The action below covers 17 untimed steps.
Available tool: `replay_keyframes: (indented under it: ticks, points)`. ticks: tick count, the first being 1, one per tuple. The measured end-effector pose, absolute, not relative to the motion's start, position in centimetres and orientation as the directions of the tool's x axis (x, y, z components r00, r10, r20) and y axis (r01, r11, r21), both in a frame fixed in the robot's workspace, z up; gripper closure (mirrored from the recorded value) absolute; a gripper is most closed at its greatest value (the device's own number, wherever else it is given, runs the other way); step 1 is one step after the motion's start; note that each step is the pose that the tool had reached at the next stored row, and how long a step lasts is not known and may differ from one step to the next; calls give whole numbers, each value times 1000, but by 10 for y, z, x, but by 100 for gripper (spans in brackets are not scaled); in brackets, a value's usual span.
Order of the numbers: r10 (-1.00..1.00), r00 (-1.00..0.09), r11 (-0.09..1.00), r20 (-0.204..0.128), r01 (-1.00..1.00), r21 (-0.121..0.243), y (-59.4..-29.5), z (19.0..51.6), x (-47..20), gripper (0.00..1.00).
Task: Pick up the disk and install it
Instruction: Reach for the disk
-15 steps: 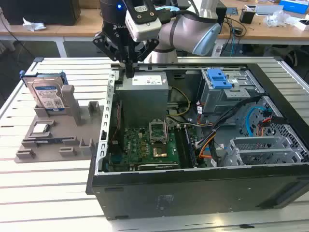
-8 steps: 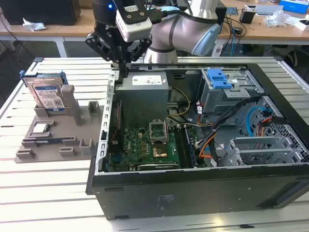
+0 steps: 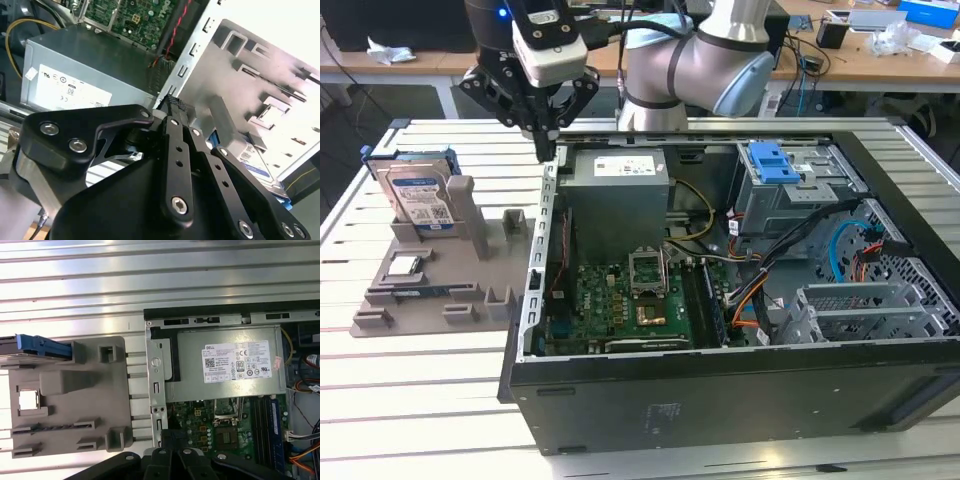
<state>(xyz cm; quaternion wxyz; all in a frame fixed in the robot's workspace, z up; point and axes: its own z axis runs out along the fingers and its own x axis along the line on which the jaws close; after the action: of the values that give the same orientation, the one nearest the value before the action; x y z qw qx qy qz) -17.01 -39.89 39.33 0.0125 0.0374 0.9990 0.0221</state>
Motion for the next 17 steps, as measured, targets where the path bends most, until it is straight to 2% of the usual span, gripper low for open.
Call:
replay_keyframes:
  ticks: [17]
  points:
    - [75,-997,996,-23,74,45,-399,393,-215,90]
